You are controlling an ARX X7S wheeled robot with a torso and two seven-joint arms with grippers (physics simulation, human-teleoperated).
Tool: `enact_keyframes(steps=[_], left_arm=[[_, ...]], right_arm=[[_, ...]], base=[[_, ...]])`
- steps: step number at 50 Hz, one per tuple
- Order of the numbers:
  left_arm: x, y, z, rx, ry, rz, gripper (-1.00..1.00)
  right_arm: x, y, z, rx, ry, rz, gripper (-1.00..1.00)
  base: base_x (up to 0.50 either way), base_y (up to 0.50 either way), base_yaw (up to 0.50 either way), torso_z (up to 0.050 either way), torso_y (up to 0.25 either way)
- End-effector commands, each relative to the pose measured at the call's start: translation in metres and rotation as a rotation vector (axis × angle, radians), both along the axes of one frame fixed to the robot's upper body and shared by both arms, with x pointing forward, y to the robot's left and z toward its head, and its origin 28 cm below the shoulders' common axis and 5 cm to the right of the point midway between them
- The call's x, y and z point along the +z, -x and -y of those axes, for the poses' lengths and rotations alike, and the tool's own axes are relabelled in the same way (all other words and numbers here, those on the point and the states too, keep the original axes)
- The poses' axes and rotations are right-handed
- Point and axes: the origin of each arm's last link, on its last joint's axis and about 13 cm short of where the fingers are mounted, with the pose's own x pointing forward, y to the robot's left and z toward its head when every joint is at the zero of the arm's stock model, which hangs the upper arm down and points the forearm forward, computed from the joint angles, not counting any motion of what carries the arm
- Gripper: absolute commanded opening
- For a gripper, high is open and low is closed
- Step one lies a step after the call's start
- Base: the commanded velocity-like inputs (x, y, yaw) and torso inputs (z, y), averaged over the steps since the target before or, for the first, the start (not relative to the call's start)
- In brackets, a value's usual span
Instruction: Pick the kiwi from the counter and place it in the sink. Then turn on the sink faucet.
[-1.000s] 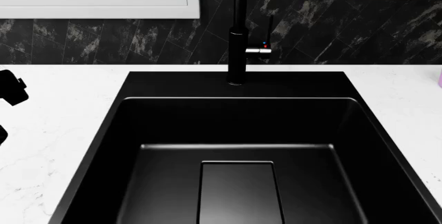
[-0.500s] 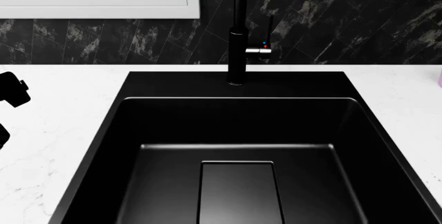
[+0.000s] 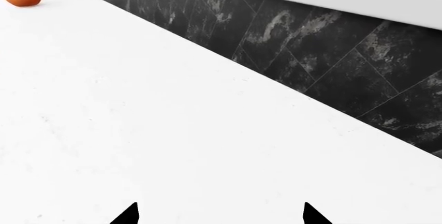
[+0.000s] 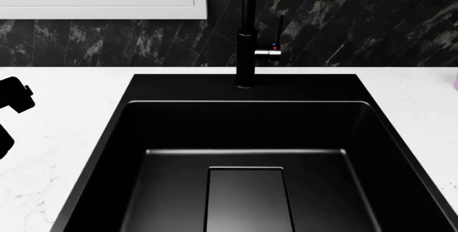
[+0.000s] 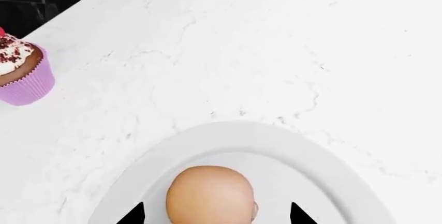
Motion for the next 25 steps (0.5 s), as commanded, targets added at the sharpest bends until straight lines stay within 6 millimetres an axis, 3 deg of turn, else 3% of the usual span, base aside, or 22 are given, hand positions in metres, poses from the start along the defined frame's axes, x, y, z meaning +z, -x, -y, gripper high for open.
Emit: enact_keyframes(steps=[1, 25], left_arm=[[0.000, -0.001, -0.001, 0.001, -0.001, -0.004, 1.00], [-0.006, -0.002, 0.000, 0.001, 0.003, -0.014, 1.00]], right_arm=[[-0.009, -0.004, 0.003, -0.002, -0.012, 0.007, 1.00], [-0.038, -0.021, 0.008, 0.008, -0.023, -0.003, 1.00]], base=[[0.00, 0.00, 0.00, 0.000, 0.000], [0.00, 0.00, 0.00, 0.000, 0.000]])
